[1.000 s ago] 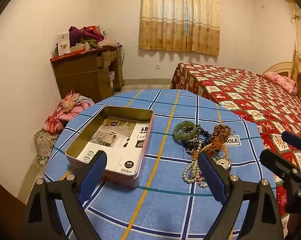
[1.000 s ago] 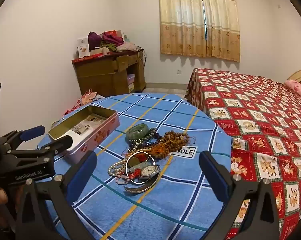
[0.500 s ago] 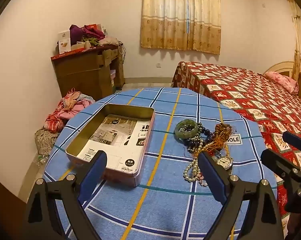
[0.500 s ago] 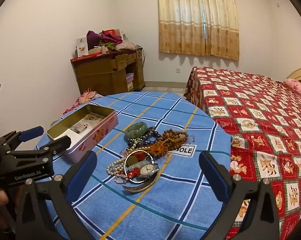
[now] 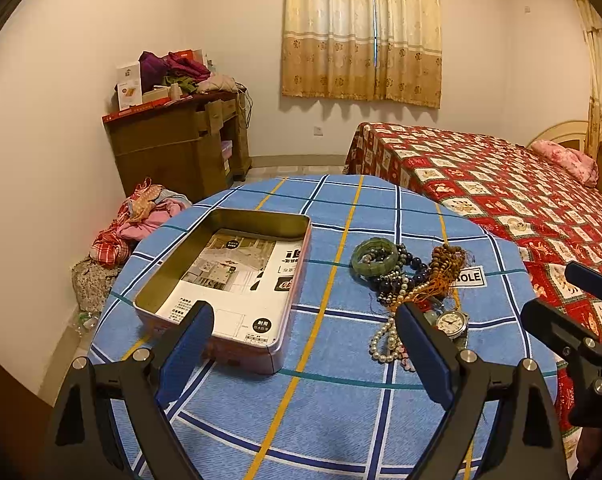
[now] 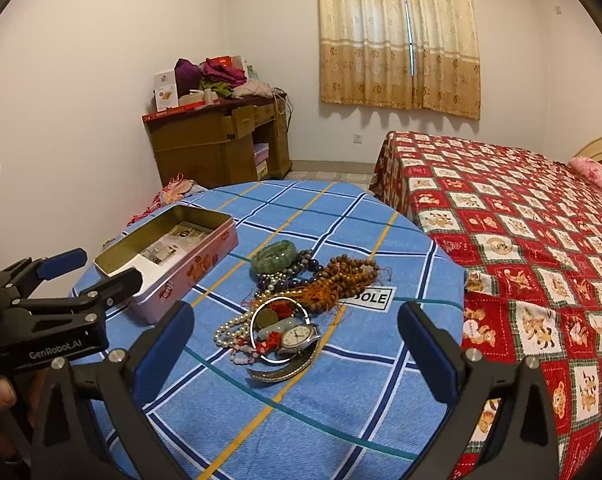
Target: Organize jewelry
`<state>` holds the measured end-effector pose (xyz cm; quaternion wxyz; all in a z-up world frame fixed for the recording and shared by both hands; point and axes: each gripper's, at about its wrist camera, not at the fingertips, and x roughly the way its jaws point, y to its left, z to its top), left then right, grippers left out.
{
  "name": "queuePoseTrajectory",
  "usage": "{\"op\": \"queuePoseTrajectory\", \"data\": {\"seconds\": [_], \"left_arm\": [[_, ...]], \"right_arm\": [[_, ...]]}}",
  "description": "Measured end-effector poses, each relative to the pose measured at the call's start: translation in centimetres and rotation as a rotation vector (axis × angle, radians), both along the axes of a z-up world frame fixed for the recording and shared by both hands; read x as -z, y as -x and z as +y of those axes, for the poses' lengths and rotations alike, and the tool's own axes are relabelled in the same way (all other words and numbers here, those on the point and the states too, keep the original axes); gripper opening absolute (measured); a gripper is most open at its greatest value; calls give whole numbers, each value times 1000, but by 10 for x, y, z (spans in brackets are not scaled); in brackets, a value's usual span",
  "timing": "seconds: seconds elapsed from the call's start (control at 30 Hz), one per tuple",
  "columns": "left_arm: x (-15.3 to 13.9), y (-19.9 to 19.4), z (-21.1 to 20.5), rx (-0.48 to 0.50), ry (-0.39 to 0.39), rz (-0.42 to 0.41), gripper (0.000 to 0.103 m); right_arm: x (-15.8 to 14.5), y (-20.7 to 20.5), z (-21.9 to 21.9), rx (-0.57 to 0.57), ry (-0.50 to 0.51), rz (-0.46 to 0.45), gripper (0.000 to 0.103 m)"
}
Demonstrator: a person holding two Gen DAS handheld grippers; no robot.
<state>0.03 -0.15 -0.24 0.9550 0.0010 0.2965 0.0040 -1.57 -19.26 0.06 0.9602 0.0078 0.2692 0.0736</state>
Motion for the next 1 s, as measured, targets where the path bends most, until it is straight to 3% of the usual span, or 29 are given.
{"op": "queuePoseTrajectory", "data": {"seconds": [1.0], "left_arm": [[4,-1,-1,-6,-1,3,92]], "right_arm": [[6,-3,0,0,-1,12,103]]}}
